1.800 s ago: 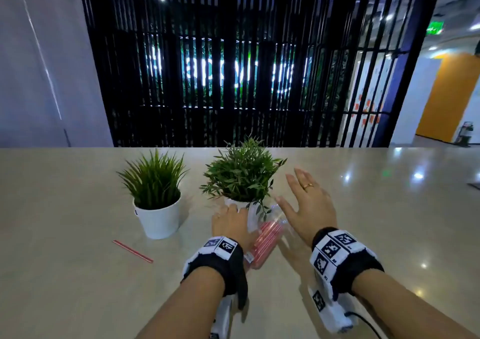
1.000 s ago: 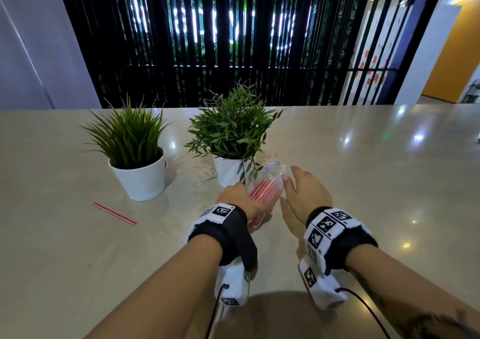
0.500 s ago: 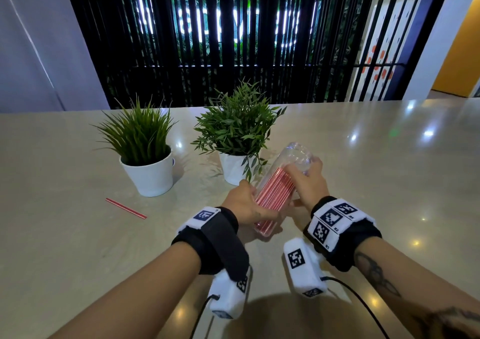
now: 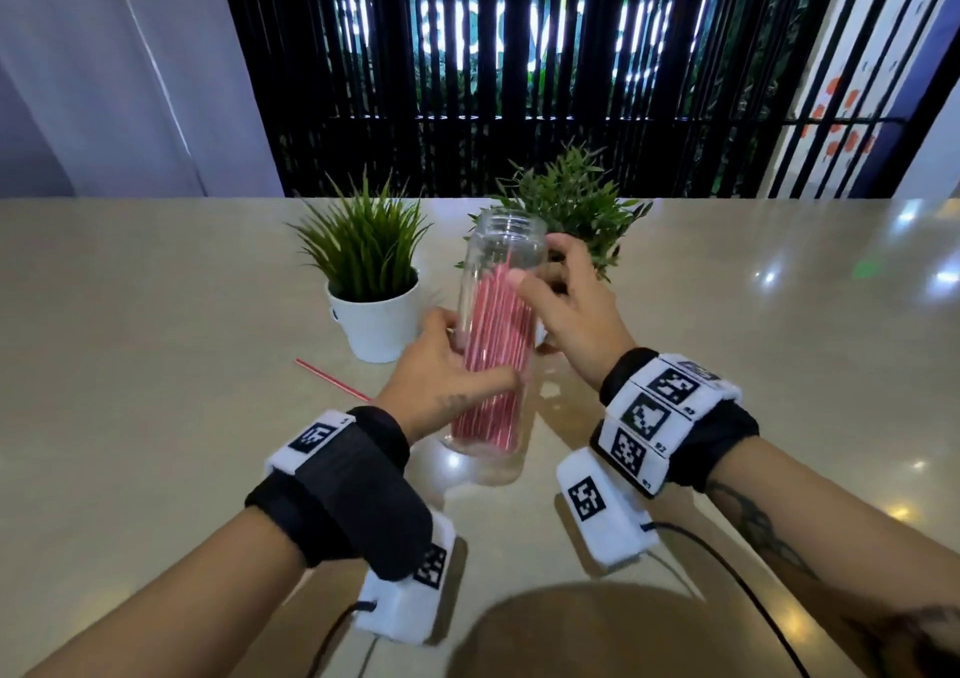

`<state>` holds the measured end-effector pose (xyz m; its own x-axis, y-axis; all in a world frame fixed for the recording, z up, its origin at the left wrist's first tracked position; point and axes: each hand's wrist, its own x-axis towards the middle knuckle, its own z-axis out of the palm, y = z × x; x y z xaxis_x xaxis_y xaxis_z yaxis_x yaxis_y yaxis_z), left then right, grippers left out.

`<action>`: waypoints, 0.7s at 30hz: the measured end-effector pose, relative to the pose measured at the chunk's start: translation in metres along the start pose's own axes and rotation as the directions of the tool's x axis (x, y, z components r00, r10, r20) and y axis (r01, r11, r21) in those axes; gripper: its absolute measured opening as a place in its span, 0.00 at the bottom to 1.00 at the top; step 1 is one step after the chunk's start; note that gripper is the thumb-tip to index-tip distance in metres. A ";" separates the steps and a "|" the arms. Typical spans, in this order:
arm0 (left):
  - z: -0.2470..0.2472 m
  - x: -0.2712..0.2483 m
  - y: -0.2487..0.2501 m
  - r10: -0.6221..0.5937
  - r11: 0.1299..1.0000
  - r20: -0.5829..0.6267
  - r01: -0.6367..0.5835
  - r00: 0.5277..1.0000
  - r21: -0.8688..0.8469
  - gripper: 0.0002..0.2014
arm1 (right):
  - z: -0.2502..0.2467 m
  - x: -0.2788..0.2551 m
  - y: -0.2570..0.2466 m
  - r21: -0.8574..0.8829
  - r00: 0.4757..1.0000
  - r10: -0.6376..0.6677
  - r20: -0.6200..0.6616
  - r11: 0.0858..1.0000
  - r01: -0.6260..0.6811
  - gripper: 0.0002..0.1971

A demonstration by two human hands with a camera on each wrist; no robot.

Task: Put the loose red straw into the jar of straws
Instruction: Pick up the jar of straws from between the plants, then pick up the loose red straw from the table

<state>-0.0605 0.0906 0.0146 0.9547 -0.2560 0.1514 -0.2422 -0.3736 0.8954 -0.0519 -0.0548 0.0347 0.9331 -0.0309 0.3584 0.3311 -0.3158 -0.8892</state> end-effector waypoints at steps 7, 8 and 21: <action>-0.074 -0.012 -0.023 -0.052 0.992 -0.298 0.014 0.953 -0.128 0.28 | 0.059 0.034 -0.002 -0.278 0.999 0.037 0.012 0.960 -0.033 0.15; -0.085 -0.013 -0.026 -0.060 0.990 -0.349 0.011 0.935 -0.140 0.29 | 0.070 0.038 0.000 -0.412 0.993 0.065 0.101 0.911 -0.018 0.14; -0.139 -0.056 -0.072 -0.137 0.990 -0.457 0.101 0.879 -0.102 0.40 | 0.171 0.043 0.019 -0.761 0.837 0.332 0.435 0.632 0.145 0.14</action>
<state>-0.0728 0.2560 0.0001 0.9513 0.2333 0.2015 -0.1253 -0.3047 0.9442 0.0184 0.1002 -0.0150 0.9520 0.2820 -0.1192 0.2377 -0.9261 -0.2931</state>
